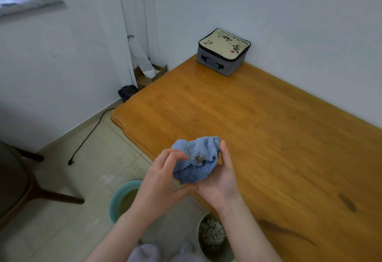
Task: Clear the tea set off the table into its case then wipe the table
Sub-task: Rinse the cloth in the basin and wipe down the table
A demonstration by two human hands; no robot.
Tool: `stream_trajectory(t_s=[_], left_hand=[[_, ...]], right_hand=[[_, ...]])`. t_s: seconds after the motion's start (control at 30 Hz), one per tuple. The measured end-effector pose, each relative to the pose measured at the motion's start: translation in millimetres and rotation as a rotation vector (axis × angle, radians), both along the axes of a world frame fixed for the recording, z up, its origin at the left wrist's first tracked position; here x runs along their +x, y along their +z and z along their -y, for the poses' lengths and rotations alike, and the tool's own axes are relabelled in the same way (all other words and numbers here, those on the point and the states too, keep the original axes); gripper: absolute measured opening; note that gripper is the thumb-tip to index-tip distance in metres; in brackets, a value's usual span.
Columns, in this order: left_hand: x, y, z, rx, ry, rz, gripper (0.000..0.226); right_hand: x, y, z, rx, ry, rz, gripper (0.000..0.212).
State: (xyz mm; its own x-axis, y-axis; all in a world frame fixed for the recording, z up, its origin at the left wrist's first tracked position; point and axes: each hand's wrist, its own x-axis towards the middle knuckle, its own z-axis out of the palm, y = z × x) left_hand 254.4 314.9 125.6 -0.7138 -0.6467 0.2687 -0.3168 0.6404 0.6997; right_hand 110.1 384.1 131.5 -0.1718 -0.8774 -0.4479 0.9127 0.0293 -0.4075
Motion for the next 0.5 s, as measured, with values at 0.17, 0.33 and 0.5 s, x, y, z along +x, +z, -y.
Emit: stream_trajectory(t_s=[0.17,0.33,0.5], left_hand=[[-1,10,2,0.095,0.08,-0.051,0.033],[-9,21,3,0.244,0.114,-0.071,0.032],[-26,38,8,0.66,0.2,-0.275,0.022]], right_hand=[[-4,1,-9,-0.029,0.047,-0.027,0.084],[-9,-6,-18,-0.047,0.085,-0.1,0.078],[-17,-5,-25,0.015,0.071,-0.155,0.072]])
